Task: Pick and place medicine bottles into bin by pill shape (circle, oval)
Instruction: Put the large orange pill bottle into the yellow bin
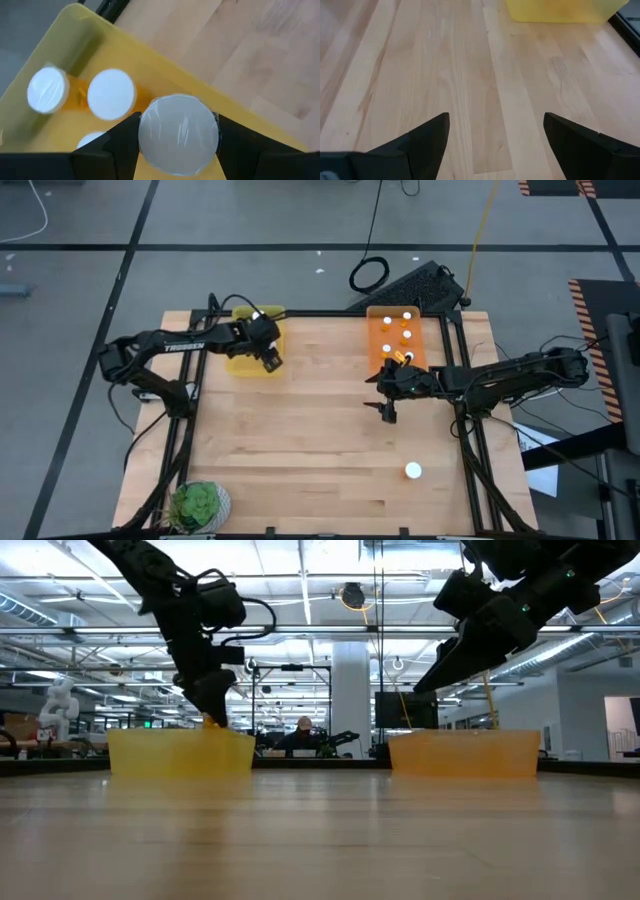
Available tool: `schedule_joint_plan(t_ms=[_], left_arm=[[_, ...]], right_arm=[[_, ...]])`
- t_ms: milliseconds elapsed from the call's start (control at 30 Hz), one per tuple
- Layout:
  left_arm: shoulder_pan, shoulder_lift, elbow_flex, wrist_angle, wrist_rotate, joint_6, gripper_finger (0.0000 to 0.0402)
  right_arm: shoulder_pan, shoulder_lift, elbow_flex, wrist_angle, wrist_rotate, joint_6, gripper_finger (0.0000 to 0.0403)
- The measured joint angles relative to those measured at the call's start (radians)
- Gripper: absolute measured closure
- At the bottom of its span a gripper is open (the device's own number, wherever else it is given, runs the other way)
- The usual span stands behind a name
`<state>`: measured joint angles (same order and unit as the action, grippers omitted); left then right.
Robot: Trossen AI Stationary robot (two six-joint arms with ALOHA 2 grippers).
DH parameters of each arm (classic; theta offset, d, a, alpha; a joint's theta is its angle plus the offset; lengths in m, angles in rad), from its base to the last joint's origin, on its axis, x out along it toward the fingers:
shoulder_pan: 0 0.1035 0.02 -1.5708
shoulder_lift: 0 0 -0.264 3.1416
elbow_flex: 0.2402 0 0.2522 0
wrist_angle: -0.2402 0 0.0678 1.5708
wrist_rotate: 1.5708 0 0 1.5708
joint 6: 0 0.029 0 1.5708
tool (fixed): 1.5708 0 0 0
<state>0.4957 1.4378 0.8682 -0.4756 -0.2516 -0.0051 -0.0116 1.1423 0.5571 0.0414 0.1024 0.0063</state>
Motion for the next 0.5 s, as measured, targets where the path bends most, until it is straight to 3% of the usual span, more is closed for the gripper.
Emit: schedule_joint_plan(t_ms=[200,500], left_arm=[[0.000,0.010,-0.002,0.013,0.015,0.003,0.0169],[0.002,0.015,-0.002,0.026,0.016,0.003,0.0100]], right_arm=[[0.001,0.000,0.000,-0.009,-0.002,0.000,0.0087],[0.031,0.000,0.000,-0.009,-0.002,0.000,0.0087]])
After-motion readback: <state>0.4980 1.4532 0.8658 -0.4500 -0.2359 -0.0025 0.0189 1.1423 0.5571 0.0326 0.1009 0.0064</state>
